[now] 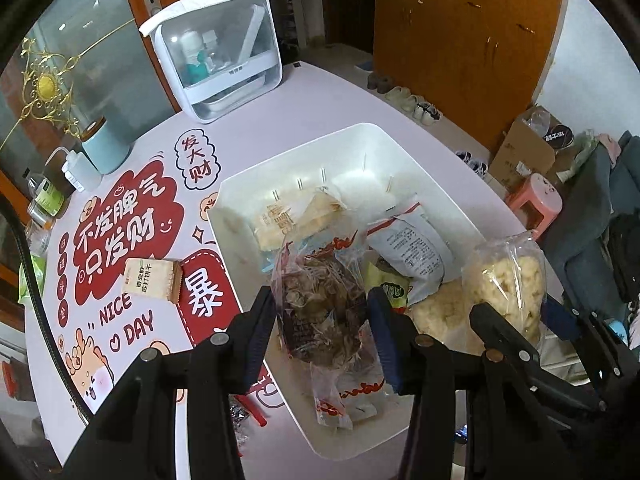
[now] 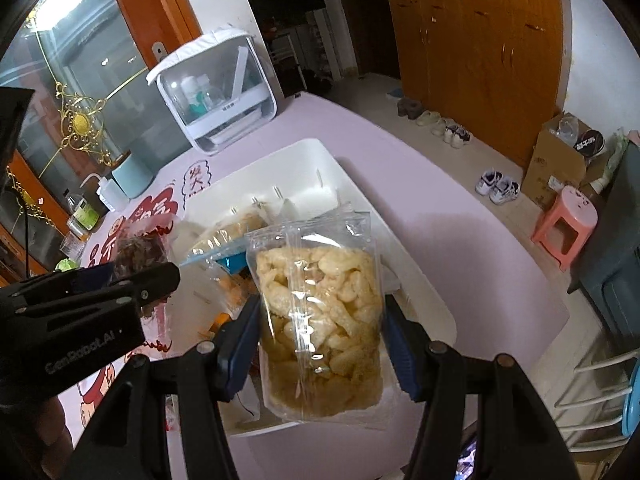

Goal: Organize snacks
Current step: 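Carry the nut bag and puffs bag over the white tray and release both inside, then withdraw both tools from the tray toward the remaining packets on the table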

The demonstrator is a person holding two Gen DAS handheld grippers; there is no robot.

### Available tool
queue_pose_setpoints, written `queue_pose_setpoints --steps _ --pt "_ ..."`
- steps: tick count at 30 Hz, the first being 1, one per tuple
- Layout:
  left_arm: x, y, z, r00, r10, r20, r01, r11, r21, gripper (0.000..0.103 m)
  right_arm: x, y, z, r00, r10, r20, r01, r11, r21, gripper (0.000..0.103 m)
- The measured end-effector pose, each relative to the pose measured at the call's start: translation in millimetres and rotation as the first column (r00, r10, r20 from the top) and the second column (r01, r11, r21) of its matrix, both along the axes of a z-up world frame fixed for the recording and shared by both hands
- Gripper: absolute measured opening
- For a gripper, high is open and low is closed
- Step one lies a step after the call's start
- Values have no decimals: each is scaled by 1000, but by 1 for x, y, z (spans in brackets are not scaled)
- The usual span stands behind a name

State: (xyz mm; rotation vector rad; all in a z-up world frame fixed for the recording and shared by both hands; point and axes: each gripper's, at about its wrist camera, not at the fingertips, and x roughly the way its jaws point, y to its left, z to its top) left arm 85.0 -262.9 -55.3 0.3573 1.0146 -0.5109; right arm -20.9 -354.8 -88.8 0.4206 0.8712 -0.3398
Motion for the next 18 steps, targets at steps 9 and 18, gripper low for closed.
queue_pose_setpoints --steps 9,18 --pt "-4 2 4 999 -33 30 33 999 -14 93 8 10 -5 1000 15 -26 -15 1000 -9 76" --pt "2 18 -1 1000 -4 -17 4 1000 -29 93 19 22 -5 999 32 -40 -33 999 -15 76"
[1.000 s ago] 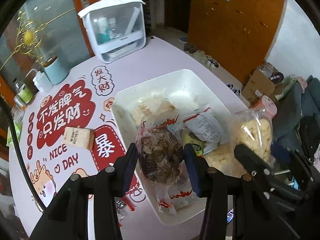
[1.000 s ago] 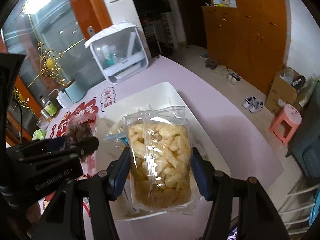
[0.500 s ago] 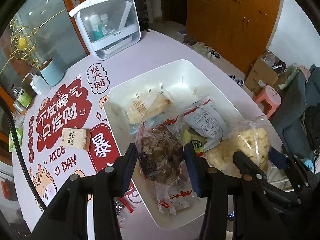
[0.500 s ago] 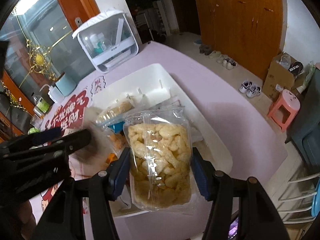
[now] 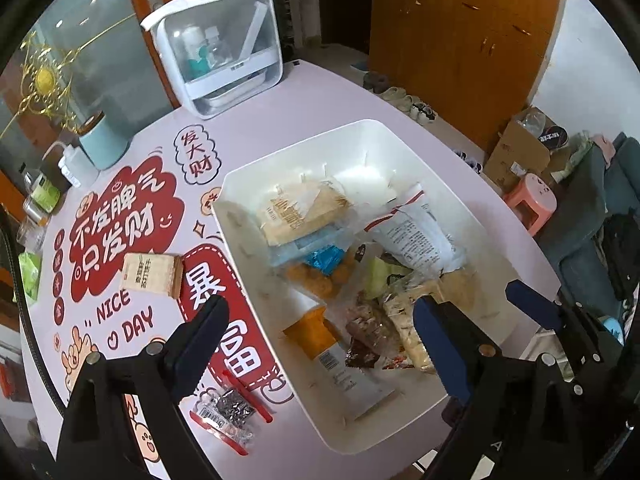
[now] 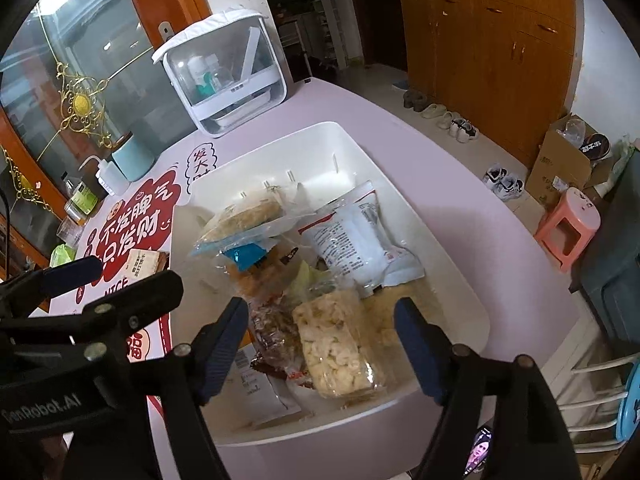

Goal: Organize snacks
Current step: 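Withdraw both tools from the tray toward the remaining packets on the table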

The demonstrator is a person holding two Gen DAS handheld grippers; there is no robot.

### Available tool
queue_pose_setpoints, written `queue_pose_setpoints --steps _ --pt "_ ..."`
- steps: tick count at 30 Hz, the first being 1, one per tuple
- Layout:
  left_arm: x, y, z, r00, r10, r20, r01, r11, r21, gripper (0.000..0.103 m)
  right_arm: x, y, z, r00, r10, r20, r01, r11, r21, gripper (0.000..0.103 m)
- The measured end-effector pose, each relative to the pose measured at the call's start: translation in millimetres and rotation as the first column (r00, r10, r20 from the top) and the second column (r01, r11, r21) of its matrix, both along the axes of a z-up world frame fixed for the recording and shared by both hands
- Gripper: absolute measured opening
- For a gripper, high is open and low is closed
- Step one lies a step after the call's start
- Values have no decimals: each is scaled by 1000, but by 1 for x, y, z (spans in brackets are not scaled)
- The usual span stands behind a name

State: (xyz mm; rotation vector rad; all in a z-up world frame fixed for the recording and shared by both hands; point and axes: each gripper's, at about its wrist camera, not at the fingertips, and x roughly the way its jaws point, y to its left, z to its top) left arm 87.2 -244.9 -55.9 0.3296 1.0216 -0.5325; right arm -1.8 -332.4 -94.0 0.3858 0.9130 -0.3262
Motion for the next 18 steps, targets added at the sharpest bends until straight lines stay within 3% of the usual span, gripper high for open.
queue_pose_setpoints --steps 12,18 --pt "5 35 2 999 47 -9 -47 999 -20 93 7 16 3 1000 -4 -6 4 1000 -16 76" --pt "10 85 12 994 104 15 -103 993 -49 93 6 36 12 999 -36 6 37 998 -47 76"
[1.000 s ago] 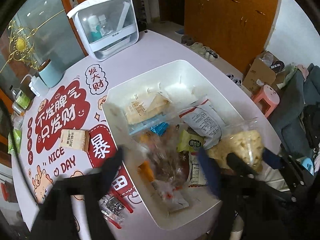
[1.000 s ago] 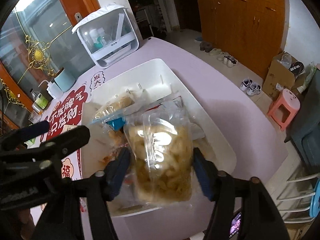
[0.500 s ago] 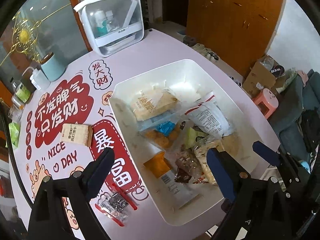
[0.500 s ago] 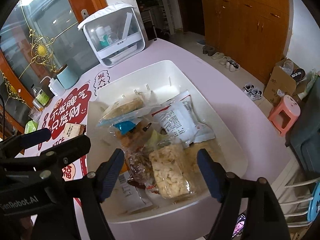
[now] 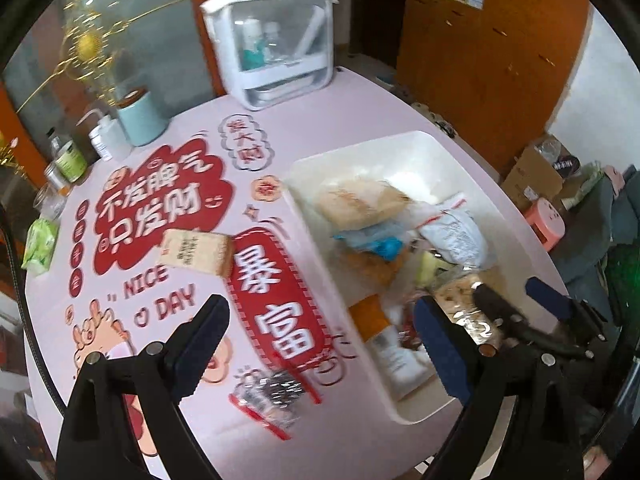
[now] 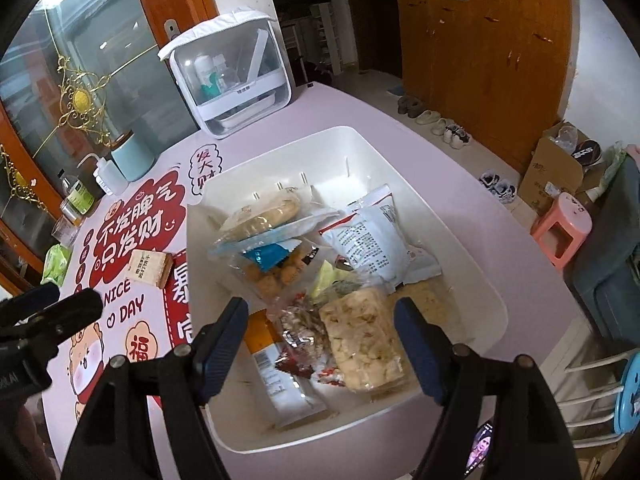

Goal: Organize snacks
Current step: 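Withdraw both tools from the tray toward the remaining packets on the table, then grasp the small red-strip bag with the right tool while the left tool grasps the beige cracker packet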

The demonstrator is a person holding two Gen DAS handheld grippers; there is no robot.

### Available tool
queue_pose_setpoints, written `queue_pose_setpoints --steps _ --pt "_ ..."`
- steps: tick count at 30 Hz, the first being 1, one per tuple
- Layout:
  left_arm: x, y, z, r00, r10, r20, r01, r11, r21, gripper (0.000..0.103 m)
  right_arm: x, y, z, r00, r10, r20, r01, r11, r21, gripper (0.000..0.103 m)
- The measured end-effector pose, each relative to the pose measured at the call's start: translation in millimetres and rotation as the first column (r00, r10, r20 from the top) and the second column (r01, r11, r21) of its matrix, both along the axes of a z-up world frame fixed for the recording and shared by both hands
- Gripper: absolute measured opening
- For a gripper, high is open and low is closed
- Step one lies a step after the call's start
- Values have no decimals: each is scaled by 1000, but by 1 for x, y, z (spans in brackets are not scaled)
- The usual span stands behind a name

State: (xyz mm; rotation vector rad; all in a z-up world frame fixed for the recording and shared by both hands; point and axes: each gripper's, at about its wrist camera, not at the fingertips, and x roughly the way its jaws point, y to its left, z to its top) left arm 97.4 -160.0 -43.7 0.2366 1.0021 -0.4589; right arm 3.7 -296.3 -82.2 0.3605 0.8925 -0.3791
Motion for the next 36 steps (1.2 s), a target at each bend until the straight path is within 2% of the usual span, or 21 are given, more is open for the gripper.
queue_pose_setpoints --steps 5,9,12,17,21,25,28,30,33,36 --pt "13 51 0 1000 28 -7 -29 999 -24 93 -2 29 7 1000 -18 14 18 1000 -17 76" --pt "18 95 1 999 38 7 -38 998 -44 93 1 71 5 1000 -5 -3 5 999 -36 76" --pt "21 125 -2 999 19 43 -18 1000 -21 93 4 105 5 1000 13 -21 -14 998 -67 76" --pt "32 157 -13 991 -96 96 89 993 72 93 9 148 0 999 37 -33 -39 996 -78 76" --pt "48 170 -26 964 -236 121 217 964 156 93 11 168 -16 999 30 -40 -31 999 -19 76" --pt "71 171 -38 908 -405 103 378 901 211 93 12 176 -42 998 -2 -66 6 998 69 76" --pt "89 161 -49 843 -526 113 476 827 298 93 16 178 -65 994 -39 -100 51 992 117 76" --pt "104 153 -59 794 -602 91 545 769 333 93 19 177 -79 990 -77 -119 92 988 126 76" --pt "125 137 -79 733 -678 56 608 689 395 93 24 173 -103 980 -139 -142 160 976 151 76" --pt "142 122 -100 701 -713 18 639 638 429 93 33 174 -119 972 -163 -168 192 966 171 76"
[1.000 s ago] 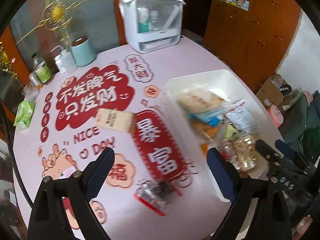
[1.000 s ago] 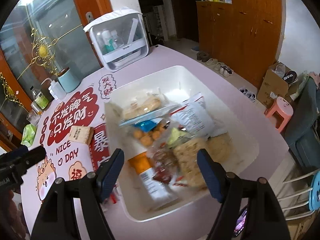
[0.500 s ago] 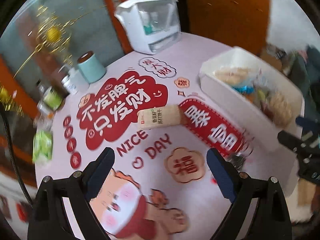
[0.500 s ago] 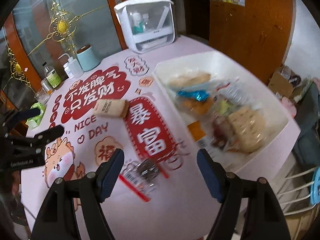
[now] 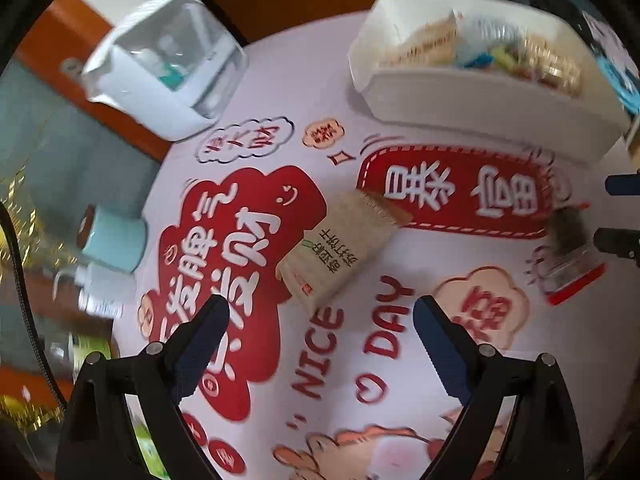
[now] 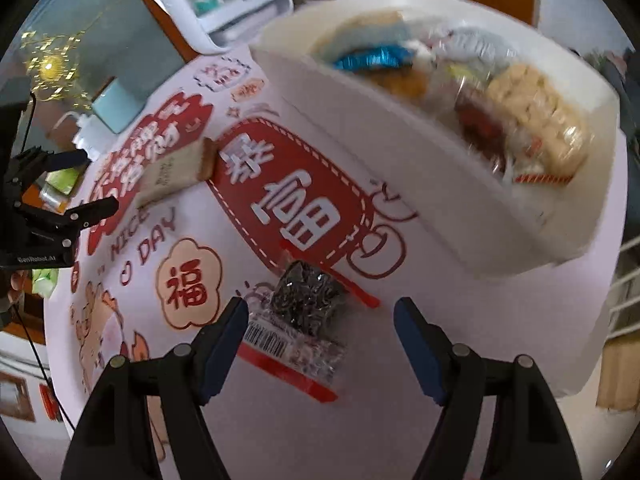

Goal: Organize snacks
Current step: 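Grasp the small red-strip bag with the right tool while the left tool grasps the beige cracker packet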

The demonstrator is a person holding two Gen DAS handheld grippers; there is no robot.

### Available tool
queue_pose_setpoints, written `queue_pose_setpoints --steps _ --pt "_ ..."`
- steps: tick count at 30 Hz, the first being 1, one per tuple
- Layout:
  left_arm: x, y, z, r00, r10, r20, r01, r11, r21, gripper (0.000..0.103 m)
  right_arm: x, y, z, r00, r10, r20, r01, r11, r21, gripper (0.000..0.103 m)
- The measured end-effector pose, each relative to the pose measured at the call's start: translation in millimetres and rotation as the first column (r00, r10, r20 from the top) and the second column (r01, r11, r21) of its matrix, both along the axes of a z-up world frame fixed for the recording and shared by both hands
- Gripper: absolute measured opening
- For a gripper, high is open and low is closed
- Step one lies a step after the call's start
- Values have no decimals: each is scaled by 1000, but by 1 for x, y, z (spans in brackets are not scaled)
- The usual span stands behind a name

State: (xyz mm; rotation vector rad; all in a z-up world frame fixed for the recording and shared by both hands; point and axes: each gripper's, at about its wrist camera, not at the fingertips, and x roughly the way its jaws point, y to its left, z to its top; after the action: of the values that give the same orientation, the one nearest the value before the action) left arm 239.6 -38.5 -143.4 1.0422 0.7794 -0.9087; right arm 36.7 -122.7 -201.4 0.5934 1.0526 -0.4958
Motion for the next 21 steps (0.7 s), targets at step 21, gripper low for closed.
queue_pose_setpoints --steps 21 --pt "58 -51 -76 954 -273 -127 291 943 161 93 38 11 -16 998 3 -63 -13 987 -160 51"
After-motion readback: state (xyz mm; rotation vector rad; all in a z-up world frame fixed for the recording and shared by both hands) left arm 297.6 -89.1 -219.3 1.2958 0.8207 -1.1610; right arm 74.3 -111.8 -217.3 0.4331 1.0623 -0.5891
